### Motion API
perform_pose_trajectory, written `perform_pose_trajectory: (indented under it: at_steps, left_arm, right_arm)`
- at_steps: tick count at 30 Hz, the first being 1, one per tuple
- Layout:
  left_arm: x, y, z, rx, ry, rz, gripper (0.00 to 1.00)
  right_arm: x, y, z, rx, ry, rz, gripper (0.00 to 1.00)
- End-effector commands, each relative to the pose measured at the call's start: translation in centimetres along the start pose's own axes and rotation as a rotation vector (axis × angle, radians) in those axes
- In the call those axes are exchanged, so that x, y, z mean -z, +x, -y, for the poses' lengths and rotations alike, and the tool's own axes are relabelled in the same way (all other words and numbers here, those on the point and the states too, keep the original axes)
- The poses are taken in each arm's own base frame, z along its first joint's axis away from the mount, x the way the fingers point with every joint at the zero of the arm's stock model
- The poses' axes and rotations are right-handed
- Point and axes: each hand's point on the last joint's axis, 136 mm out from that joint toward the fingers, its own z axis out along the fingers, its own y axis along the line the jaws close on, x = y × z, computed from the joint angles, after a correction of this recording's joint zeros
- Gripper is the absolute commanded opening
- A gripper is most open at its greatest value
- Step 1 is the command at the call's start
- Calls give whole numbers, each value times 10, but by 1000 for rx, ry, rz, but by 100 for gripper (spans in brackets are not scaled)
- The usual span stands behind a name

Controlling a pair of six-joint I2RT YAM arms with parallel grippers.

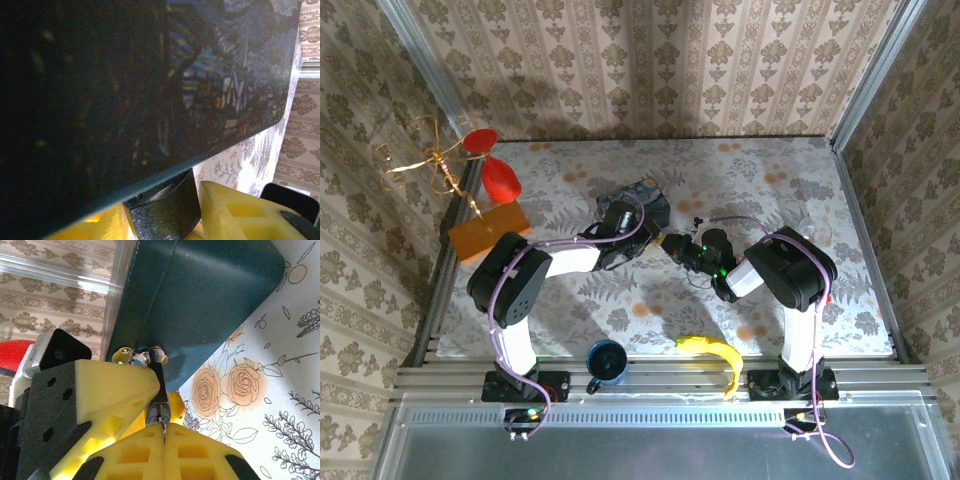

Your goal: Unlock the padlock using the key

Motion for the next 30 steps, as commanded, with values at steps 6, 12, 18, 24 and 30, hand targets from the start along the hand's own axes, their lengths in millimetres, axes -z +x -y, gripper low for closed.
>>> perform_pose_trajectory:
  at_steps: [6, 12, 18, 24, 30]
  left_arm:
    - [-7, -3, -3, 0, 29, 18, 35]
    - [-8, 1, -8, 7, 7, -3, 71]
    - [-5, -1, -14, 14, -31, 3, 62]
    - [2, -5, -14, -6, -71, 13, 71]
    - [11, -14, -10, -65, -116, 43, 71]
  right_arm:
    - [-8, -8, -14, 7, -49, 29, 0]
    - [-9, -10, -15, 9, -51, 35, 0]
    - [-9, -10, -15, 19, -49, 36, 0]
    - [-7, -9, -12, 51, -13, 27, 0]
    - [-7, -10, -13, 68, 2, 24, 0]
